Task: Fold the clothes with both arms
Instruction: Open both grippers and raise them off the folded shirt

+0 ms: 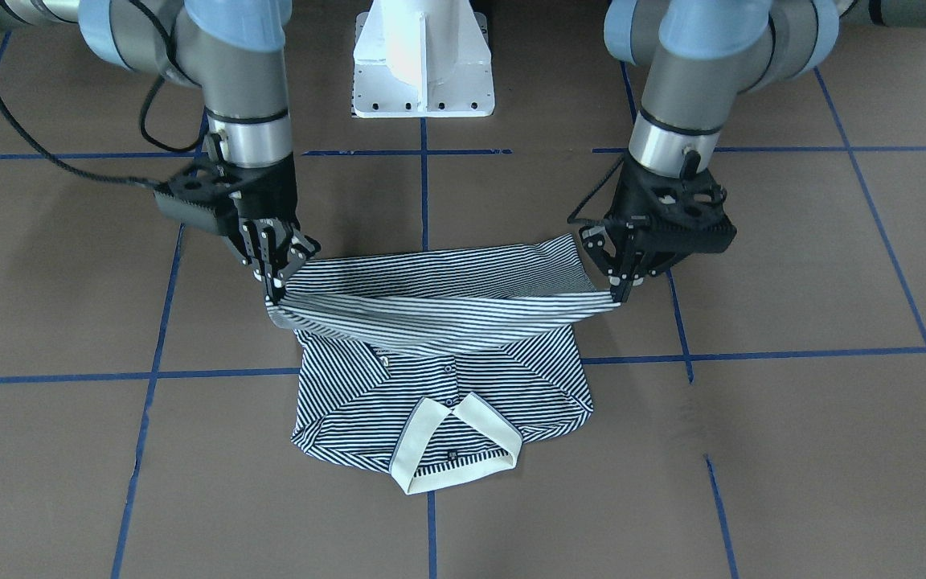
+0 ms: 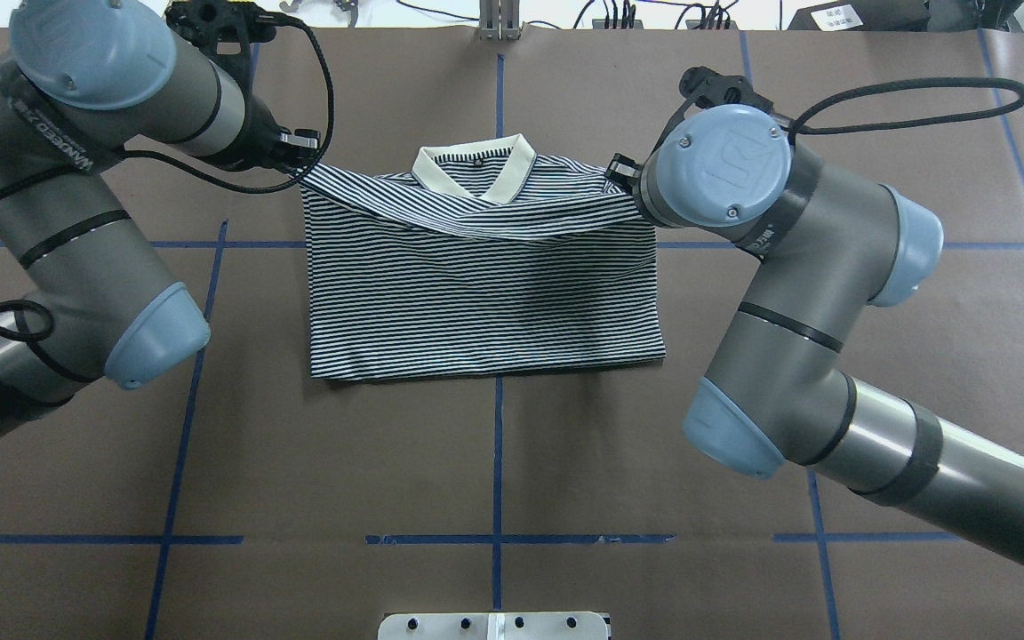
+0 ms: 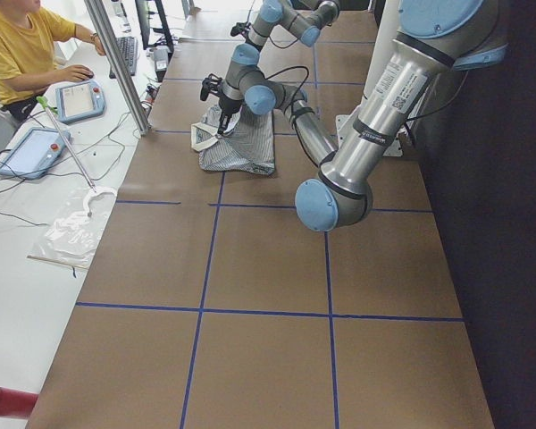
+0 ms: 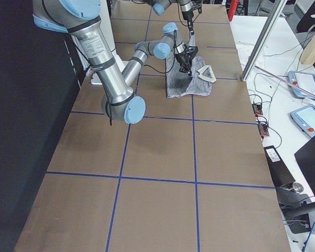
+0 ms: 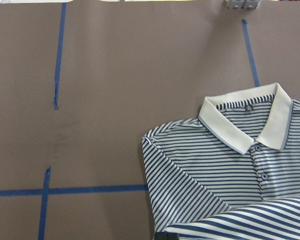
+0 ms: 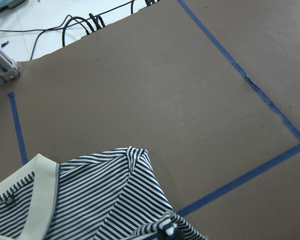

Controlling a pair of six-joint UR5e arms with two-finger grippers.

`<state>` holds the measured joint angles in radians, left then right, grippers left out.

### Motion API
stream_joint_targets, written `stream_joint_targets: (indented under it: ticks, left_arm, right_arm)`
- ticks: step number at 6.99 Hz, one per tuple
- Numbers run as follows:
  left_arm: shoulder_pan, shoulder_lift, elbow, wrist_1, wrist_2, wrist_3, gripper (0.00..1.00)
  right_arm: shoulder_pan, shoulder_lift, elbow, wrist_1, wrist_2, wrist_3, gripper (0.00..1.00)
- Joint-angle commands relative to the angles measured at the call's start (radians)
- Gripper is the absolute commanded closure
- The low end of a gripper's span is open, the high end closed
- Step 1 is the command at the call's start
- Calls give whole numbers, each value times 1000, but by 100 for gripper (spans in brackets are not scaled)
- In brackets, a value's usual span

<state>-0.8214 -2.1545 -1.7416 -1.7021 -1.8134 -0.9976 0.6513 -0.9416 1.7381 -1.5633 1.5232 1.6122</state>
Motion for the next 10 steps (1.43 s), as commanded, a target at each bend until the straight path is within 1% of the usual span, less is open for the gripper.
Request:
stream_joint_targets:
  ticks: [1,2,3,4,5,6,7,8,9,10]
  left_arm:
    - [-13,-39,245,-208,17,4,100]
    - [-13,-48,333,-279,55,4,100]
    - [-12,-56,374,-318,55,4,100]
    - [-7,-65,407,-323,55,4,100]
    - [5,-65,407,-321,55,2,100]
    - [13,-62,404,-323,55,2,94]
    - [19,-53,398,-324,57,25,1]
    - [22,-39,372,-361,51,54,0]
    - [21,-3,305,-361,39,112,0]
    - [21,43,248,-361,8,146,0]
  right_arm:
    - [40,72,-313,249,2,-17,100]
    - [56,78,-398,322,2,-38,100]
    - [57,81,-425,330,3,-49,100]
    - [56,84,-433,330,3,-49,100]
    - [51,84,-434,330,3,-51,100]
    - [47,84,-436,330,5,-52,97]
    - [28,80,-434,328,-6,-110,1]
    - [39,81,-419,333,6,-179,0]
    - [75,75,-402,333,78,-260,0]
    - [132,55,-369,338,192,-372,0]
